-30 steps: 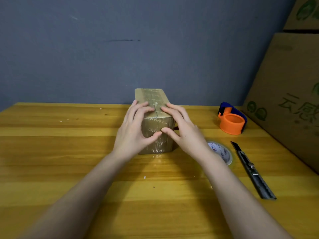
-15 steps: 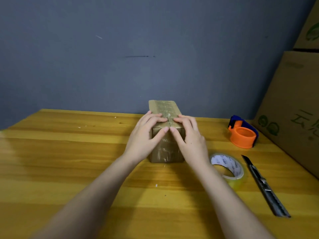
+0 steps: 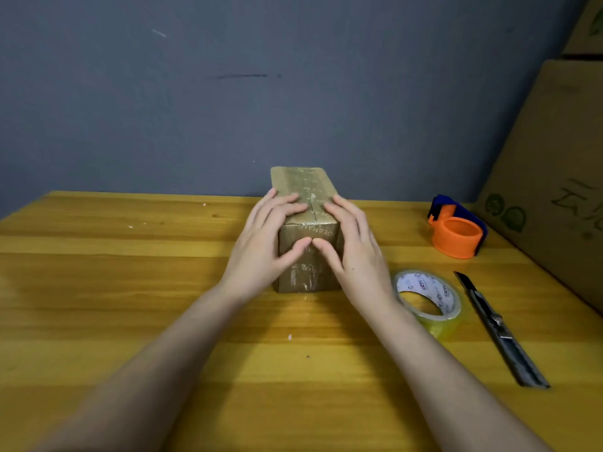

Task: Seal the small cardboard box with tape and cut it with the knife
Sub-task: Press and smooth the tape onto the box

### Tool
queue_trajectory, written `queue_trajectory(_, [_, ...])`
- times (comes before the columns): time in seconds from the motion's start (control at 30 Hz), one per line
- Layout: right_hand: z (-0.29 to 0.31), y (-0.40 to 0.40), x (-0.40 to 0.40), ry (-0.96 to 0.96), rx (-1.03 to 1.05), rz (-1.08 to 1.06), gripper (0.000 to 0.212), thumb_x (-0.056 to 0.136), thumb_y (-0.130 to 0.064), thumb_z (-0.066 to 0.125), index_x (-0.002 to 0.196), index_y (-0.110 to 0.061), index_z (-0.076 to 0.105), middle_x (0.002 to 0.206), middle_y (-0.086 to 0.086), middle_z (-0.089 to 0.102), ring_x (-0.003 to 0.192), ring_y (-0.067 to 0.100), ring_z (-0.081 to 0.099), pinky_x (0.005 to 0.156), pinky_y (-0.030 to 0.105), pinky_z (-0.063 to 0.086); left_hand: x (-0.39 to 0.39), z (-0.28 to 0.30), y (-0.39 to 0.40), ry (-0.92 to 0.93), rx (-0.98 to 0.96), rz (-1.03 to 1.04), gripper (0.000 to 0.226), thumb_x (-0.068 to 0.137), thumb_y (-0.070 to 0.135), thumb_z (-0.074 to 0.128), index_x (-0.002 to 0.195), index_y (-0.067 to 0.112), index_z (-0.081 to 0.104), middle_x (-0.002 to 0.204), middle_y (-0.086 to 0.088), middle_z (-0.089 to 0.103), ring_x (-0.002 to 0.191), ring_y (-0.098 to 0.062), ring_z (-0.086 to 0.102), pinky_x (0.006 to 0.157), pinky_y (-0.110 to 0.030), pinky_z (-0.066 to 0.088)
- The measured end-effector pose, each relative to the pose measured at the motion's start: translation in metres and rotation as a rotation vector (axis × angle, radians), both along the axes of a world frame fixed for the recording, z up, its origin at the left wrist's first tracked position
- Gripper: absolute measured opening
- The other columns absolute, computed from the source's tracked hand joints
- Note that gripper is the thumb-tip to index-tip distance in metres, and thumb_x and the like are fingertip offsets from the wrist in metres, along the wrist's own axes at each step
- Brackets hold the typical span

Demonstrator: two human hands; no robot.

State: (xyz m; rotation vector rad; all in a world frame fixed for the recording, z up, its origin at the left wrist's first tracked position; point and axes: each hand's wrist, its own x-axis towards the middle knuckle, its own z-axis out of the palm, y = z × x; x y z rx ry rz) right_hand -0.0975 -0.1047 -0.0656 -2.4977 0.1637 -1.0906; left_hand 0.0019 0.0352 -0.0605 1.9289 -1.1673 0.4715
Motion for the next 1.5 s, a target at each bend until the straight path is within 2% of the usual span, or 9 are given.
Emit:
queue_trajectory(0.23, [0.006, -0.006, -0.006, 0.103, -0.070, 0.018, 0.063, 0.087, -0.041, 0.058, 0.143, -0.024, 0.033, 0.152, -0.007, 0.027, 0.133, 0.018, 0.039, 0.104, 0.033, 0.037, 0.005, 0.001, 0.006, -0.035, 0.079, -0.025, 0.066, 0.077, 0.044, 0.065, 0.136, 0.027, 0.040, 0.148, 0.009, 0.036, 0.146, -0.012, 0.016, 0.116, -0.025, 0.014])
queue_trajectory(0.43, [0.011, -0.011, -0.008, 0.177, -0.086, 0.074, 0.081, 0.077, -0.040, 0.072, 0.144, -0.028, 0.028, 0.153, -0.011, 0.021, 0.136, 0.015, 0.032, 0.107, 0.030, 0.030, 0.009, 0.003, 0.011, -0.027, 0.153, -0.069, 0.082, 0.069, 0.041, 0.077, 0.138, 0.030, 0.035, 0.151, 0.008, 0.031, 0.147, -0.013, 0.011, 0.119, -0.035, 0.017])
queue_trajectory(0.5, [0.011, -0.009, -0.008, 0.156, -0.030, 0.086, 0.077, 0.077, -0.040, 0.070, 0.141, -0.029, 0.031, 0.151, -0.012, 0.023, 0.136, 0.012, 0.032, 0.107, 0.028, 0.028, 0.007, 0.005, 0.011, 0.067, 0.113, -0.111, 0.071, 0.072, 0.045, 0.068, 0.135, 0.035, 0.037, 0.150, 0.012, 0.032, 0.147, -0.009, 0.009, 0.118, -0.034, 0.016])
queue_trajectory(0.63, [0.008, 0.013, 0.002, -0.035, 0.167, 0.030, 0.054, 0.086, -0.051, 0.046, 0.131, -0.021, 0.044, 0.143, -0.006, 0.038, 0.131, 0.010, 0.040, 0.104, 0.027, 0.036, 0.000, 0.008, 0.006, 0.190, -0.074, -0.120, 0.037, 0.085, 0.049, 0.043, 0.120, 0.041, 0.048, 0.138, 0.019, 0.043, 0.144, -0.009, 0.019, 0.116, -0.031, 0.018])
queue_trajectory(0.73, [0.003, 0.022, 0.011, -0.139, 0.183, -0.060, 0.051, 0.087, -0.054, 0.042, 0.124, -0.018, 0.049, 0.136, -0.002, 0.044, 0.126, 0.014, 0.045, 0.100, 0.029, 0.040, 0.000, 0.004, 0.000, 0.167, -0.136, -0.069, 0.032, 0.090, 0.046, 0.039, 0.117, 0.036, 0.053, 0.131, 0.019, 0.048, 0.142, -0.010, 0.025, 0.117, -0.032, 0.022])
queue_trajectory(0.9, [-0.005, 0.019, 0.015, -0.147, 0.117, -0.104, 0.052, 0.089, -0.054, 0.042, 0.126, -0.018, 0.048, 0.137, -0.001, 0.044, 0.124, 0.017, 0.047, 0.097, 0.035, 0.045, 0.000, -0.001, -0.001, 0.051, -0.073, -0.012, 0.040, 0.091, 0.045, 0.040, 0.126, 0.028, 0.052, 0.135, 0.018, 0.044, 0.143, -0.010, 0.023, 0.116, -0.023, 0.019])
queue_trajectory(1.1, [-0.009, 0.010, 0.013, -0.125, 0.024, -0.060, 0.053, 0.090, -0.049, 0.047, 0.132, -0.017, 0.044, 0.142, 0.002, 0.040, 0.129, 0.017, 0.043, 0.102, 0.034, 0.041, 0.007, -0.006, 0.001, -0.030, -0.018, -0.033, 0.046, 0.089, 0.041, 0.048, 0.131, 0.024, 0.045, 0.143, 0.009, 0.042, 0.144, -0.013, 0.020, 0.116, -0.016, 0.013])
queue_trajectory(1.33, [-0.004, -0.004, 0.002, -0.002, 0.041, 0.087, 0.059, 0.087, -0.044, 0.057, 0.139, -0.022, 0.037, 0.149, -0.004, 0.028, 0.136, 0.013, 0.032, 0.110, 0.025, 0.027, 0.014, -0.008, 0.004, -0.105, 0.055, -0.047, 0.069, 0.078, 0.046, 0.062, 0.136, 0.022, 0.034, 0.148, 0.001, 0.037, 0.145, -0.019, 0.018, 0.118, -0.033, 0.019])
queue_trajectory(1.5, [0.002, -0.009, -0.005, 0.099, 0.102, 0.191, 0.072, 0.080, -0.029, 0.071, 0.141, -0.028, 0.032, 0.152, -0.011, 0.019, 0.138, 0.004, 0.026, 0.111, 0.026, 0.024, 0.012, -0.005, 0.007, -0.070, 0.093, -0.079, 0.082, 0.069, 0.049, 0.070, 0.137, 0.023, 0.034, 0.148, 0.008, 0.033, 0.147, -0.016, 0.013, 0.118, -0.035, 0.018])
